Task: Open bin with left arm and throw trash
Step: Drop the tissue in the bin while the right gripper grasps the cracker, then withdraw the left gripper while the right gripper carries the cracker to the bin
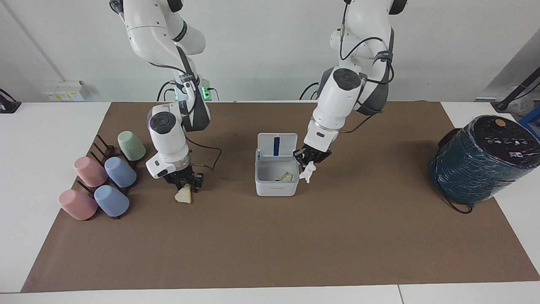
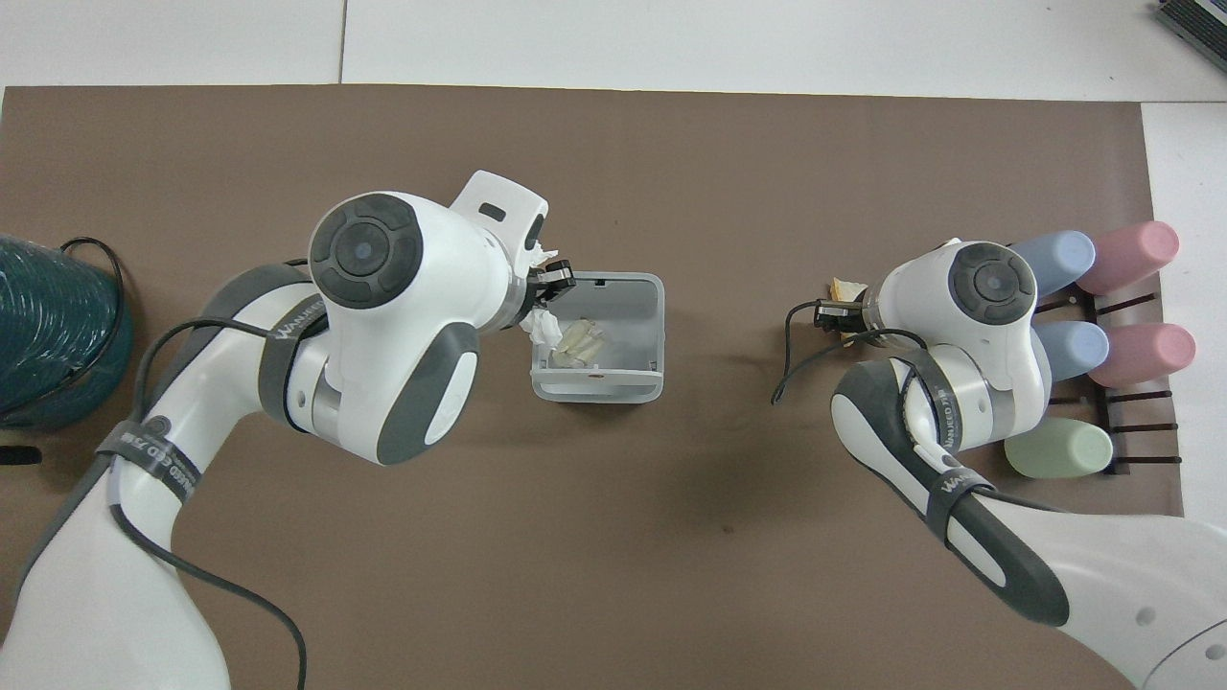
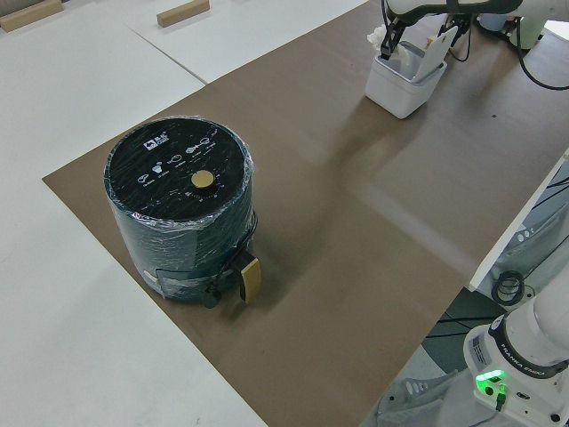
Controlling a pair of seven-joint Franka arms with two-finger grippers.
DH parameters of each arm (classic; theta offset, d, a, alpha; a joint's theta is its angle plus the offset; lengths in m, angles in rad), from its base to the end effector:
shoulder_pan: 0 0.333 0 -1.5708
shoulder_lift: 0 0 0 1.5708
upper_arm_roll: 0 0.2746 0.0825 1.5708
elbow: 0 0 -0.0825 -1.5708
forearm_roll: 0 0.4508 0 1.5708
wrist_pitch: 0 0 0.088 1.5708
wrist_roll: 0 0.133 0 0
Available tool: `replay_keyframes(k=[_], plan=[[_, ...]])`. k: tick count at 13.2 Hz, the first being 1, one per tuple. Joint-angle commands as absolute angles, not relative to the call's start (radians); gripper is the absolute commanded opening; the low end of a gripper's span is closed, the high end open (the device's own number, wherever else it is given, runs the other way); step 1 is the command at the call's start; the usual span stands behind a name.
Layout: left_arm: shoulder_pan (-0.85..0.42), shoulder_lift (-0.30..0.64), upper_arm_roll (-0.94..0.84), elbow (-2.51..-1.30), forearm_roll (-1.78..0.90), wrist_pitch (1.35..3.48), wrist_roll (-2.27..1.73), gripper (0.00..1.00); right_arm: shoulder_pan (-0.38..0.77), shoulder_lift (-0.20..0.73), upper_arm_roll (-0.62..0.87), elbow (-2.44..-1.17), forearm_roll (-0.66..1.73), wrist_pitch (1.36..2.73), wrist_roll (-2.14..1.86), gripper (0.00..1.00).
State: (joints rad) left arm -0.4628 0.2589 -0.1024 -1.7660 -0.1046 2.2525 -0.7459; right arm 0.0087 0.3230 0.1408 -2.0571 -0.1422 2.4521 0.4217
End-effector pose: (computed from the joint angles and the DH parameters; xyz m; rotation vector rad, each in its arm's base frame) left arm 0.5960 -0.3807 0.3453 2.8861 0.3535 0.1627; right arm 0.6270 0.0946 0.1736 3.1001 -0.2716 0.1371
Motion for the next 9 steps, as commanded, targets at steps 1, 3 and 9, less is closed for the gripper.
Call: replay_keyframes(k=[1,3,9], plan=[[-0.534,0.285,-0.084,-1.753,-0.115,2.301,-0.796,0.0,-0.011,0.318,0.153,-2.066,-0.166,2.467,0.436,0.0],[-0.555,0.285,-0.084,-1.755,-0.115,2.321,-0.856,0.43,-0.014,0.319,0.153,-2.054,-0.166,2.448,0.437,0.0],[-0.543,0.291,-0.084,-1.715,-0.11,2.316,-0.865,1.0,-0.008,0.249,0.153,-1.915,-0.166,2.213,0.433,0.0]])
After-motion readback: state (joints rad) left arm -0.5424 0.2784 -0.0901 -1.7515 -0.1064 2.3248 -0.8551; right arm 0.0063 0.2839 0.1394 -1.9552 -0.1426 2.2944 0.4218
